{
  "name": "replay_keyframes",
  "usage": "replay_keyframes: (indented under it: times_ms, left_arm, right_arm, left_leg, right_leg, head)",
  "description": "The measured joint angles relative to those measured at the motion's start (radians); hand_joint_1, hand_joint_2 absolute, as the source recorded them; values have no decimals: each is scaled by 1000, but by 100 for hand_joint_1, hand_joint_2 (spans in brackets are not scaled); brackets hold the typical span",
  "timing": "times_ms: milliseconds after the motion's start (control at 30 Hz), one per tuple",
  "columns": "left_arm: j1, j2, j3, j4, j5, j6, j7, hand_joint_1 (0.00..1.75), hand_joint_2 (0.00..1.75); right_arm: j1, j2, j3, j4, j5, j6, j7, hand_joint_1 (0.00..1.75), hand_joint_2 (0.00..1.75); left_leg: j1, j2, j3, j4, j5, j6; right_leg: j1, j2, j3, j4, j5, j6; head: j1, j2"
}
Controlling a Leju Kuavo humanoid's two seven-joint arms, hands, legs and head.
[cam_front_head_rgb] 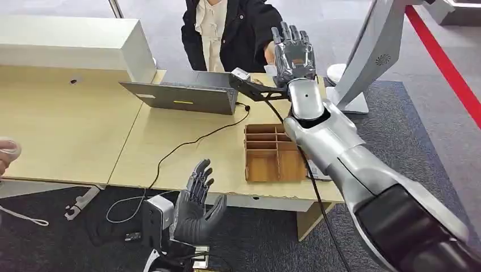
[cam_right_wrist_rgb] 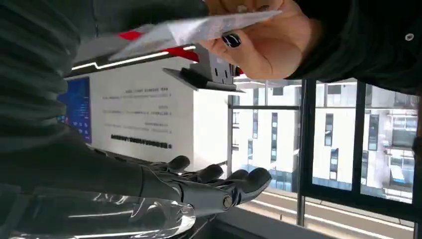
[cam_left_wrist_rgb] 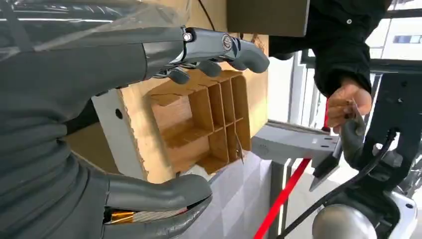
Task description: Pass the card to the sensor for recognition and then transmit it.
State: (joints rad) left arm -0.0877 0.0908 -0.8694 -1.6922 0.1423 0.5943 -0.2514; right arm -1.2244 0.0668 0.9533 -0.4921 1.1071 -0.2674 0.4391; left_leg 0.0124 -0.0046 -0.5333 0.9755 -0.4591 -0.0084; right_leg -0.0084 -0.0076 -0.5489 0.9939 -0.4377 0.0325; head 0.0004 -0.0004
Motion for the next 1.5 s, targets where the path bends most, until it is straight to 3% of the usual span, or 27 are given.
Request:
replay_keyframes:
  times_ms: [367,600,767,1000,1167,1500]
  left_arm:
    - [3,5,1,-10,-22,2,19,0,175]
    - [-7,25,1,-10,-26,-50,48,0,175]
    - [-6,33,1,-10,-37,-76,48,0,175]
    - [-3,39,3,-11,-46,-70,48,0,175]
    - [13,47,6,-20,-44,-21,48,0,175]
    - [41,71,7,-50,-62,55,53,0,175]
  right_arm:
    - [-12,11,12,42,-39,-24,-19,175,175]
    - [-21,18,16,56,-49,-42,-19,175,175]
    - [-21,19,16,63,-85,-83,-37,175,175]
    - [-10,9,8,49,-151,-211,-132,175,175]
    - [49,-51,1,-3,-156,-246,-126,175,175]
    - [243,-243,-50,-128,-158,-245,1,175,175]
  left_leg:
    - [0,0,0,0,0,0]
    - [0,0,0,0,0,0]
    - [0,0,0,0,0,0]
    - [0,0,0,0,0,0]
    - [0,0,1,0,0,0]
    - [-1,0,1,1,0,0]
  right_leg:
    - [0,0,0,0,0,0]
    - [0,0,0,0,0,0]
    - [0,0,0,0,0,0]
    - [0,0,0,0,0,0]
    - [0,0,0,-1,0,0]
    - [-1,0,0,-1,0,0]
  head:
    - [0,0]
    - [0,0]
    - [0,0]
    - [0,0]
    - [0,0]
    - [0,0]
